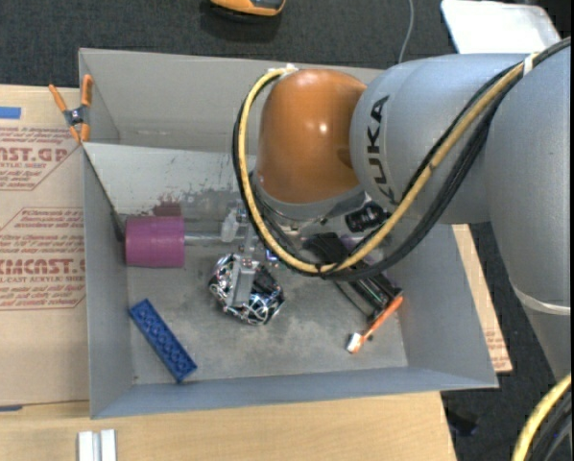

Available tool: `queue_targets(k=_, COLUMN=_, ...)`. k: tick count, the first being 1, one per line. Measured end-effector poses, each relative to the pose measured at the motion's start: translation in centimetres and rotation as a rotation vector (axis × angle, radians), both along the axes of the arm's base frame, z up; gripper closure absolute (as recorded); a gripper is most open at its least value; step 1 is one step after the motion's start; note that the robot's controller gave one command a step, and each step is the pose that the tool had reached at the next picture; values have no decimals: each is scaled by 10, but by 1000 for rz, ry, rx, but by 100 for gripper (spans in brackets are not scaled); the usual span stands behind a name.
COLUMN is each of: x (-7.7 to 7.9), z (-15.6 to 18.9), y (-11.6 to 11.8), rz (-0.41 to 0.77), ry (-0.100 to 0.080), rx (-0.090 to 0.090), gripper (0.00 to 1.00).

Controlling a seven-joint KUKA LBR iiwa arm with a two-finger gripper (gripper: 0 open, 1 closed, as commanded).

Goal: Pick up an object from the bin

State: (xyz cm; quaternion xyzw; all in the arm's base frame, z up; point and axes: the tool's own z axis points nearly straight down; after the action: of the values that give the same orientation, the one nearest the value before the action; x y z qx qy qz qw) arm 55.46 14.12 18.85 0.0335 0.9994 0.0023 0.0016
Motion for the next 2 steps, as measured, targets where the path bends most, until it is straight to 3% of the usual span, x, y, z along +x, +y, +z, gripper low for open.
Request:
queue_targets(k=1, x=-14, z=-6, y=-6, rz=129, ry=2, rx=-3, gripper=0)
queue_targets(k=2, x=3, z=-70, y=-22, rz=27, ry=-2, rx=0, gripper=0)
